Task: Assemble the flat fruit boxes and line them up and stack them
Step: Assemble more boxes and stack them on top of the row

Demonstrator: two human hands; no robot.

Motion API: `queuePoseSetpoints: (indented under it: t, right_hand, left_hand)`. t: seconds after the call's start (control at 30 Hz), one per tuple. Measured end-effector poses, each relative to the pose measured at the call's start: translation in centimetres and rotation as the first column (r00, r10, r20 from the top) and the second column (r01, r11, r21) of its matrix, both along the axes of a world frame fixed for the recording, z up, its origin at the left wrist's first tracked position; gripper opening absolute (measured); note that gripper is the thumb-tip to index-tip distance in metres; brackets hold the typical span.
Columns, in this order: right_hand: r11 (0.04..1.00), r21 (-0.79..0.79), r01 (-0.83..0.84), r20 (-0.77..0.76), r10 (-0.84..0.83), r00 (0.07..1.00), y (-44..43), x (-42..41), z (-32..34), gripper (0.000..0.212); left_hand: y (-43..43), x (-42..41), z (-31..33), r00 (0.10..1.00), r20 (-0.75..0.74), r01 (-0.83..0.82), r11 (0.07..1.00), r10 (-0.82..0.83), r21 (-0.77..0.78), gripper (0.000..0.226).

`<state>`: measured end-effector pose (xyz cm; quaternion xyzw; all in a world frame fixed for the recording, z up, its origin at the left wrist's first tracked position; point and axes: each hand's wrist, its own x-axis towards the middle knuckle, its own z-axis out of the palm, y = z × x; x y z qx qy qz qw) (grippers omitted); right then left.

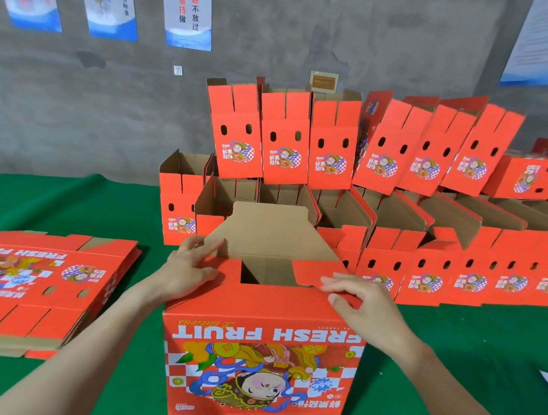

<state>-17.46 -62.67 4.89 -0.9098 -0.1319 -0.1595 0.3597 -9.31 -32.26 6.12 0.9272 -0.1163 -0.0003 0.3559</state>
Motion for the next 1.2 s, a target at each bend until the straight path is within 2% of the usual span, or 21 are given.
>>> queuePoseSetpoints:
  t: [0.07,0.17,0.23,0.33,0.43,0.47,0.5,0.57,0.6,0.67,0.73,0.77,0.83,0.93,1.03,1.2]
  right_hand:
    - [0.999,-0.026,0.02,0.015,-0.019,1.0,-0.1,0.2,-0.1,0.018]
    - [0.998,0.016,0.058,0.051,-0.059,0.997,0.2,0.4,-0.2,0.017]
    - [0.996,0.056,0.076,0.089,-0.081,0.993,0.4,0.3,-0.3,0.018]
    - [0.987,0.141,0.081,0.152,-0.103,0.983,0.6,0.1,-0.6,0.03]
    - [0.977,0.196,0.081,0.164,-0.114,0.98,0.7,-0.1,-0.9,0.042]
    - [0.977,0.201,0.076,0.158,-0.109,0.981,0.7,-0.1,-0.9,0.043]
    - [0.977,0.203,0.072,0.143,-0.102,0.984,0.6,-0.1,-0.9,0.042]
    - [0.983,0.178,0.047,0.09,-0.064,0.994,0.4,-0.1,-0.2,0.039]
    - [0.987,0.157,0.04,0.059,-0.049,0.997,0.2,0.0,0.3,0.038]
    - [0.994,0.098,0.044,0.063,-0.051,0.997,0.2,0.4,1.5,0.032]
    - [0.996,0.004,0.088,0.067,-0.088,0.994,0.4,1.4,2.4,0.01]
    - [0.992,-0.076,0.103,0.006,-0.103,0.995,0.5,2.0,2.7,0.016]
    - [0.98,-0.177,0.089,-0.21,-0.126,0.97,0.7,3.3,3.0,0.053]
    - [0.974,-0.215,0.074,-0.381,-0.153,0.912,1.3,4.8,2.5,0.072]
    - [0.959,-0.26,0.114,-0.383,-0.211,0.899,1.6,5.5,1.9,0.075]
    - [0.917,-0.368,0.153,-0.305,-0.274,0.912,1.8,5.7,1.4,0.07]
  left_hand:
    - [0.0,-0.1,0.0,0.996,0.082,0.04,0.998,-0.035,-0.053,0.062]
    - [0.1,-0.4,0.0,0.972,0.215,0.134,0.977,-0.097,-0.165,0.052]
    - [0.2,-0.7,-0.2,0.966,0.246,0.137,0.961,-0.077,-0.239,0.046]
    - [0.2,-1.1,-0.2,0.971,0.236,0.103,0.943,-0.027,-0.316,0.039]
    - [-0.1,-1.4,0.3,0.993,0.118,0.073,0.918,-0.028,-0.389,0.025]
    - [-0.3,-1.4,0.5,0.995,0.093,0.068,0.931,-0.037,-0.36,0.015]
    - [-0.4,-1.3,0.7,0.995,0.09,0.071,0.963,-0.049,-0.262,0.01]
    - [-0.5,-1.1,0.9,0.994,0.069,0.085,0.996,-0.082,-0.035,0.014]
    - [-0.7,-1.0,1.0,0.996,0.043,0.083,0.996,-0.085,0.031,0.02]
    - [-1.2,-1.0,1.5,0.998,0.002,0.059,0.995,-0.059,0.078,0.027]
    - [-1.6,-0.9,1.8,0.999,0.002,0.038,0.993,-0.038,0.109,0.031]
    - [-1.7,-0.9,1.8,0.999,0.005,0.03,0.991,-0.031,0.13,0.037]
    - [-1.8,-0.8,1.7,1.0,0.01,0.014,0.984,-0.016,0.177,0.057]
    - [-2.1,-0.8,1.4,1.0,0.021,-0.016,0.965,0.011,0.261,0.081]
    - [-2.6,-0.7,1.2,0.999,0.043,-0.039,0.927,0.025,0.372,0.083]
    - [-3.1,-0.6,0.8,0.996,0.063,-0.08,0.909,0.06,0.408,0.079]
